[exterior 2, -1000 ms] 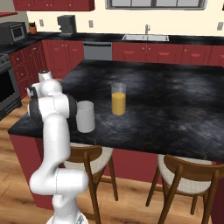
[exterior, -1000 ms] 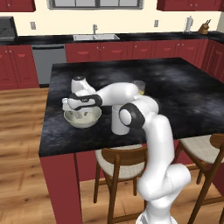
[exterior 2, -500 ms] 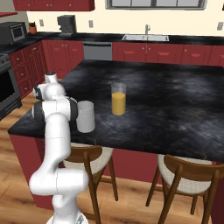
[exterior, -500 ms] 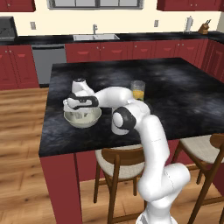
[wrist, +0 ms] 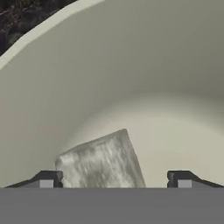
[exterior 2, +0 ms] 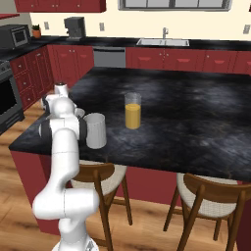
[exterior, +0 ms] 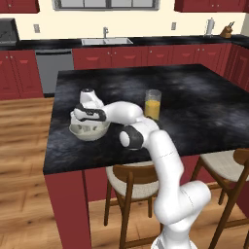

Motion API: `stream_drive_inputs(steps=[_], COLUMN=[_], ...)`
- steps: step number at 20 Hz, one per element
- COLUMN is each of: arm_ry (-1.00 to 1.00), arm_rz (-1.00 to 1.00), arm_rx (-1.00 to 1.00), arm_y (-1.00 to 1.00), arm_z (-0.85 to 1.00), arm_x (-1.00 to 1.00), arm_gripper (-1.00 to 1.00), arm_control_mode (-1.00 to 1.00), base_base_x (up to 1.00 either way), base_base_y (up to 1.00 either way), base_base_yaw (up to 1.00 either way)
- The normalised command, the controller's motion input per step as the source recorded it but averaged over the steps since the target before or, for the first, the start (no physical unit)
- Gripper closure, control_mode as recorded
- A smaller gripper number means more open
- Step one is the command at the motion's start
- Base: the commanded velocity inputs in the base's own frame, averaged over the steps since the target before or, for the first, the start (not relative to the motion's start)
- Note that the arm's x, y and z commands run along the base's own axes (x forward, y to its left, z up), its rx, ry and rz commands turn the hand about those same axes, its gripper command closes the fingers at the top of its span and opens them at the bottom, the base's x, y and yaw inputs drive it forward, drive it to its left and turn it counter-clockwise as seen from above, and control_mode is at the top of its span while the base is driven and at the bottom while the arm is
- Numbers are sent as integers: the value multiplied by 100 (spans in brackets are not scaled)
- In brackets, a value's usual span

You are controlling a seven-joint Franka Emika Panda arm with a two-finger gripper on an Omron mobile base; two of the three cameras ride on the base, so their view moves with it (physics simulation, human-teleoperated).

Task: There are two ice cubes in the ice bowl. Place both ice cubes in the glass cup.

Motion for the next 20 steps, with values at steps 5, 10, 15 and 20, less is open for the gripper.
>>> stream_drive_inputs(steps=[5,10,15,20], arm_ry=[13,-1,-8,-10], arm_rz=[0,-4,-3,0], arm_rx=[0,7,18,15], arm_y=[-2,-34,-80,-86], arm_z=[-15,22,72,64], arm_x=[-39,-89,-96,-100], arm_gripper=[100,100,100,100], arm_control_mode=[-100,-100,-100,-100], base_base_x=[0,0,0,0], base_base_y=[0,0,0,0], base_base_yaw=[0,0,0,0])
